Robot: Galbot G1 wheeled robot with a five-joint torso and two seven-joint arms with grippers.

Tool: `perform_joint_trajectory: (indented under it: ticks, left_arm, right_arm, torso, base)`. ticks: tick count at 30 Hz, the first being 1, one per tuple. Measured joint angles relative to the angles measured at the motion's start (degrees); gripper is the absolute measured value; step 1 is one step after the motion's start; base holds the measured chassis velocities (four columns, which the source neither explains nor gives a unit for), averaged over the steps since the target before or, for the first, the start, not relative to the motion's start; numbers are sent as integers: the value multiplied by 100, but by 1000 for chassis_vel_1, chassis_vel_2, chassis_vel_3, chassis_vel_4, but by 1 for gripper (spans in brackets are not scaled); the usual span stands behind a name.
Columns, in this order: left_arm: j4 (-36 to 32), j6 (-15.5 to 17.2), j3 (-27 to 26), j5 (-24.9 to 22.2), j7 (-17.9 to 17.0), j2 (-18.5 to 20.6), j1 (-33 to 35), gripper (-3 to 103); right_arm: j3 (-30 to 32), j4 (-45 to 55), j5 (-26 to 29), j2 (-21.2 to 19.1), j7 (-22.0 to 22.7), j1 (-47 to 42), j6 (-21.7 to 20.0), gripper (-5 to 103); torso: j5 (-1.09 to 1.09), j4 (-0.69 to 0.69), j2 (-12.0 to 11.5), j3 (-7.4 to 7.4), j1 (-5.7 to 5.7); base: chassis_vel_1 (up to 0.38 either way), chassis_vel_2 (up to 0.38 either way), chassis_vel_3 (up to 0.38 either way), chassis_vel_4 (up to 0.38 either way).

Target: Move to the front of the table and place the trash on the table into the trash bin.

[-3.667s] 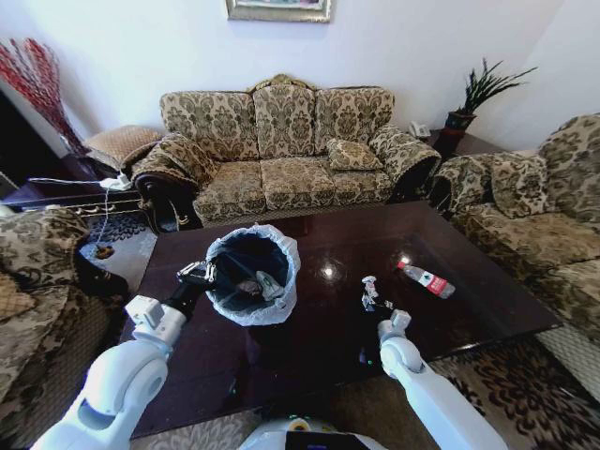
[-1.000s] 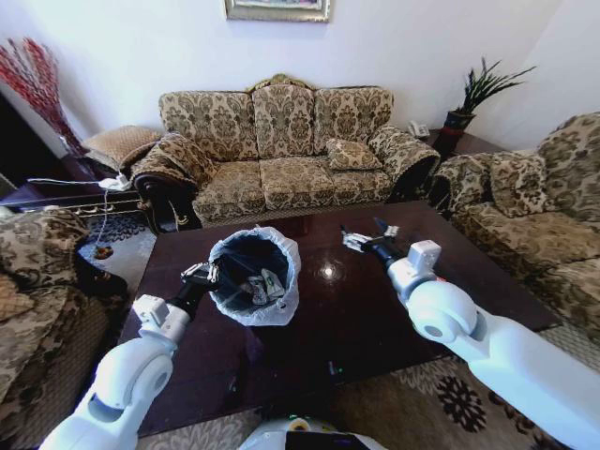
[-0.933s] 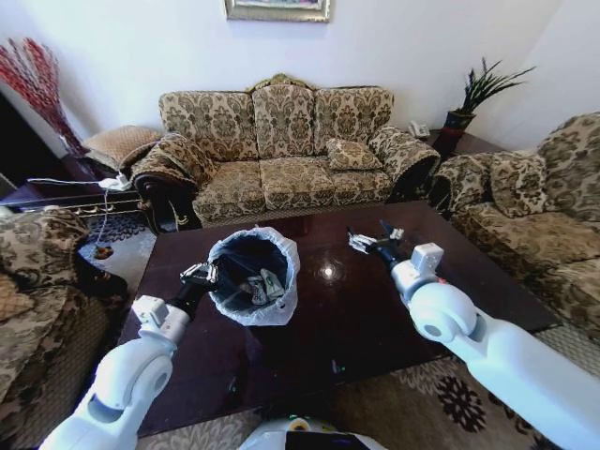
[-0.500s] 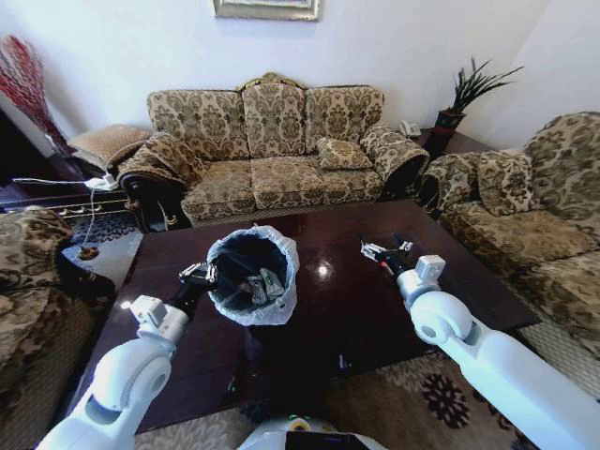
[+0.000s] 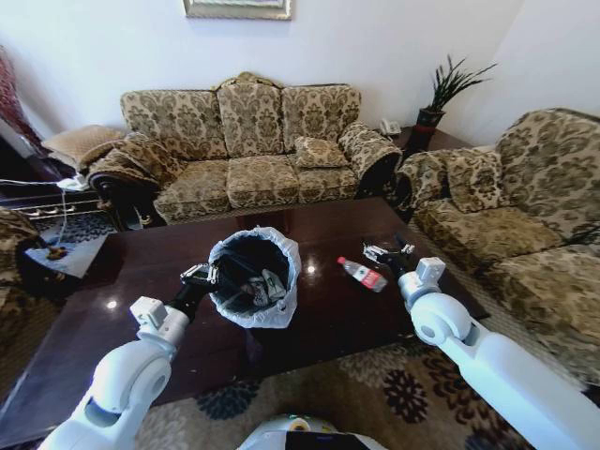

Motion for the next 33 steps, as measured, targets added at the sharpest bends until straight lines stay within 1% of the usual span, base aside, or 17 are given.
perform_joint_trajectory:
  ticks: [3,6,7,8,13,15,16,17,19,20,21,22,24,25,27,29,33]
  left_arm:
    - [0,-1,11,4,-7,-8,-8,3]
    - [0,-46,18,4,-53,-19,6,3]
    - [0,-66,18,21,-70,-27,21,3]
    - [0,-83,18,40,-73,-33,33,3]
    - [-1,-106,36,73,-83,-37,55,3]
    - [-2,-106,42,74,-89,-37,55,3]
    - [-2,-106,47,76,-94,-34,53,3]
    - [-1,-105,49,79,-101,-27,52,3]
    - [0,-103,49,82,-104,-20,51,3]
    - [2,-94,44,83,-115,-11,48,3]
    - [6,-83,41,83,-116,0,35,3]
    - [6,-83,41,83,-116,0,35,3]
    - [63,-47,66,83,-113,48,-53,3]
    - [63,-47,66,83,-113,48,-53,3]
    - [122,-30,102,79,-94,57,-105,3]
    - [156,-27,114,79,-87,44,-117,3]
    - [298,-21,195,80,-85,60,-236,3]
  right_arm:
    - [0,-40,-129,17,-12,-47,89,100]
    - [28,-150,-405,50,-134,-150,225,100]
    - [92,-223,-564,88,-227,-251,260,100]
    - [144,-283,-639,116,-295,-337,264,100]
    - [175,-654,-1125,261,-708,-695,299,100]
    - [82,-732,-1190,289,-813,-730,321,100]
    - [-87,-847,-1231,315,-944,-723,372,100]
    - [-299,-990,-1230,338,-1069,-646,432,100]
    - [-480,-1126,-1201,364,-1170,-536,464,100]
    - [-713,-1329,-1073,400,-1364,-335,475,100]
    - [-856,-1464,-934,423,-1520,-169,451,100]
    - [-856,-1464,-934,423,-1520,-169,451,100]
    - [-1194,-1803,-560,473,-1736,241,336,100]
    - [-1194,-1803,-560,473,-1736,241,336,100]
    - [-1577,-2176,-282,524,-1784,678,296,100]
    - [-1747,-2366,-184,552,-1841,880,292,100]
    - [-1967,-2867,-106,587,-2232,1142,418,100]
  torso:
    - [-2,-1,0,0,-1]
    - [2,0,0,0,0]
    - [3,5,0,0,0]
    - [3,2,0,0,0]
    - [4,-4,0,1,2]
    - [1,-3,0,0,2]
    - [-7,-3,0,0,1]
    - [-11,-1,0,0,1]
    - [-6,1,0,0,1]
    - [0,7,0,0,1]
    - [-1,7,0,0,1]
    - [-1,7,0,0,1]
    - [-3,1,0,0,1]
    - [-3,1,0,0,1]
    - [2,-4,-1,1,2]
    - [0,-3,0,1,2]
    - [0,0,-1,1,2]
  base:
    - [-319,-325,394,421]
    - [-208,-254,326,338]
    - [-193,-173,298,322]
    - [-181,-173,179,224]
    - [-65,-78,100,39]
    - [0,0,0,0]
    - [0,0,0,0]
    - [39,76,-11,-12]
    - [69,76,-16,-27]
    - [61,88,-16,-3]
    - [61,47,19,-3]
    - [61,47,19,-3]
    - [0,0,0,0]
    - [0,0,0,0]
    - [0,0,0,0]
    - [0,0,0,0]
    - [0,0,0,0]
